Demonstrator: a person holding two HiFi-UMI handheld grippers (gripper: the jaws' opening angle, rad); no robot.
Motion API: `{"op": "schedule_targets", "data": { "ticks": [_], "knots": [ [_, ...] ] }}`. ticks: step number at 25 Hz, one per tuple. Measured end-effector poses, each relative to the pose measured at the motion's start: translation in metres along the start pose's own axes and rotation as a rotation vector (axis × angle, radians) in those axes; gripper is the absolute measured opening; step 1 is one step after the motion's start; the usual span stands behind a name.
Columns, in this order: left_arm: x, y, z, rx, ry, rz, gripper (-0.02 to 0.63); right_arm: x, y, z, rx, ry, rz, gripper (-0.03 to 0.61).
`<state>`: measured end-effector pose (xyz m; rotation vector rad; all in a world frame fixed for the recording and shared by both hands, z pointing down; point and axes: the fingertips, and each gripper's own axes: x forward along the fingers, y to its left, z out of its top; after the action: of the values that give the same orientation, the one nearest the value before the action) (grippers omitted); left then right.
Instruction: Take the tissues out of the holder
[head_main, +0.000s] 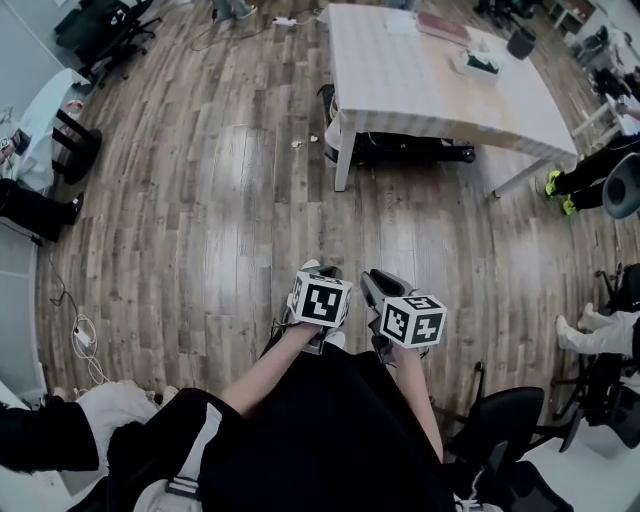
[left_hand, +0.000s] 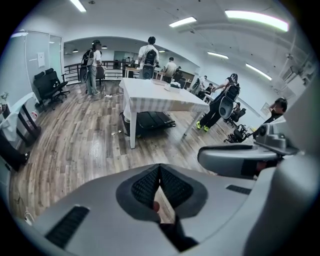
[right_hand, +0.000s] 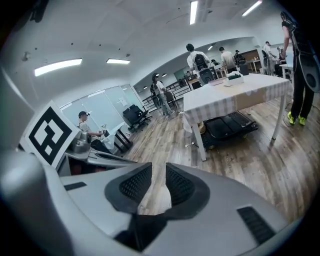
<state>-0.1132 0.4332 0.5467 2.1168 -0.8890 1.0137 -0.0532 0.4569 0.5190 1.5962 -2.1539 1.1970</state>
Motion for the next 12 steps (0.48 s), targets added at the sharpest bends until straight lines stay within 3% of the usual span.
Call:
{"op": "schedule_targets", "data": {
  "ticks": [12],
  "knots": [
    [0.035,0.047,0.1,0.021,-0.01,-0.041,0.009,0.074,-0.013,0.094,-0.032,0.034,0.005,0.137]
  ]
}}
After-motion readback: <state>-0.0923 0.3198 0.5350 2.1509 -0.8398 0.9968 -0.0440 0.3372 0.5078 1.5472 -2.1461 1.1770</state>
